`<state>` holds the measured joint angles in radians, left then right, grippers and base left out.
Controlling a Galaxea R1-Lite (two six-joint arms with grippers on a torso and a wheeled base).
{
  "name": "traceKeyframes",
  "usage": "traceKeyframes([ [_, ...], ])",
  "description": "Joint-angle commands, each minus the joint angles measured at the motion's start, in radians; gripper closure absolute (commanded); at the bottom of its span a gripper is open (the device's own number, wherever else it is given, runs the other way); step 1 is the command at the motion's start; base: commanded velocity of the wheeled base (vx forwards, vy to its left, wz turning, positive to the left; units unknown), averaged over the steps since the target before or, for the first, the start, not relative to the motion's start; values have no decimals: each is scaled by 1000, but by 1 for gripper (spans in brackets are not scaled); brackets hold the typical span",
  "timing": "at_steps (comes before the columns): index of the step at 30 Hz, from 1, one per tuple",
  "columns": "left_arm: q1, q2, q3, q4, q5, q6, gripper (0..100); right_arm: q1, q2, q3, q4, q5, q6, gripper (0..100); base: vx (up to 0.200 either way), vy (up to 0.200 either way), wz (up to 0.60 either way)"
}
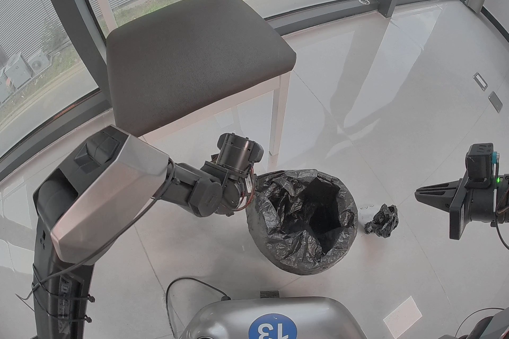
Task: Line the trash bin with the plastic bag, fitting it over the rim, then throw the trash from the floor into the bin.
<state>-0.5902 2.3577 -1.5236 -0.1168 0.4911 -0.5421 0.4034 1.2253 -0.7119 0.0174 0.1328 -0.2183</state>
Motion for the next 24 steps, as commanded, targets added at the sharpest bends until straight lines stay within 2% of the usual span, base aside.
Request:
traceKeyframes([
  [1,-13,14,3,-6,0,-7,0,0,-3,3,-1,1,-1,100,0,0,0],
  [3,-26,17,-3,-34,-12,-39,0,0,-3,5,-1,1,-1,100,0,0,0],
  [7,-28,40,-21,-44,-11,-41,0,0,-4,5,-1,1,-1,100,0,0,0],
  [11,-33,-38,-27,-38,-6,-42,0,-2,-20,6,-1,1,2,100,0,0,0],
  [16,-122,-123,7,-32,-19,-44,0,-8,-20,5,-2,1,2,100,0,0,0],
  [24,-212,-44,13,-14,-23,-32,0,-9,-13,6,1,1,0,100,0,0,0],
])
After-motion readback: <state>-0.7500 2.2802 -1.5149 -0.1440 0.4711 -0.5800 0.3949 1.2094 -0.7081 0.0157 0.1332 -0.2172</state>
